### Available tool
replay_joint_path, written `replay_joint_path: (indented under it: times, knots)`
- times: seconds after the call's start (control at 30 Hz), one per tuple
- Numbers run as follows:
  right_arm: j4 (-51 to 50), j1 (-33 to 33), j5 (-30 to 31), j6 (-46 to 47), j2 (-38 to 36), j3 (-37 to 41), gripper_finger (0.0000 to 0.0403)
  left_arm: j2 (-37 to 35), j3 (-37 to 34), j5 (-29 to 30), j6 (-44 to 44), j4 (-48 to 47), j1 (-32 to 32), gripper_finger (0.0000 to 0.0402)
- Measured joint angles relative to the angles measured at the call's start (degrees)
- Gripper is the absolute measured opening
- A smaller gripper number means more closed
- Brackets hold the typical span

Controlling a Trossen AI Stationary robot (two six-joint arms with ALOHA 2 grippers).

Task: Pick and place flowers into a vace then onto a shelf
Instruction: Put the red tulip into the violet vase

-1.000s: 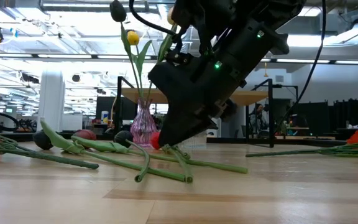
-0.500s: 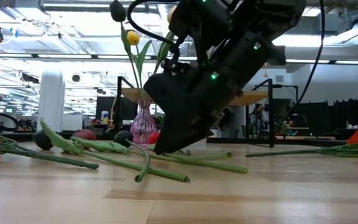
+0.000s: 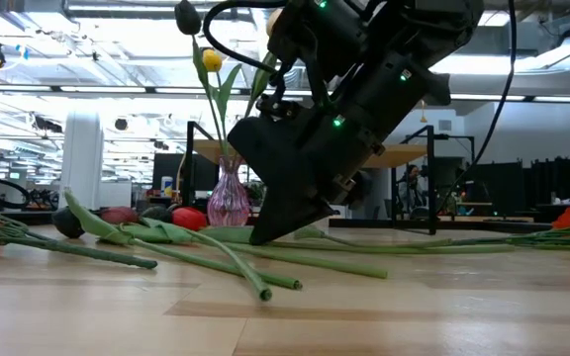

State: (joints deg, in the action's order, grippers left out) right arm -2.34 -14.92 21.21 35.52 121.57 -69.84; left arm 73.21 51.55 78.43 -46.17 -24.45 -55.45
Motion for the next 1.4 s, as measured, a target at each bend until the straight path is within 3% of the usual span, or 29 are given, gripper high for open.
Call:
replay_joint_path:
  times: [0.5,1.13,1.4]
  knots:
    - [-1.09,-1.94,4.68,0.4,-2.27,0.12,0.0001,0.0,0.0,-0.07,0.0,0.0,0.01,0.0213]
    - [-2.78,-11.12,16.09,-5.05,-14.77,-0.03,0.0,0.0,0.0,-0.68,-0.04,0.0,0.03,0.0213]
    - [-3.24,-15.21,24.8,-6.19,-18.37,-0.03,0.0,0.02,0.0,-1.57,0.49,-0.01,0.85,0.0213]
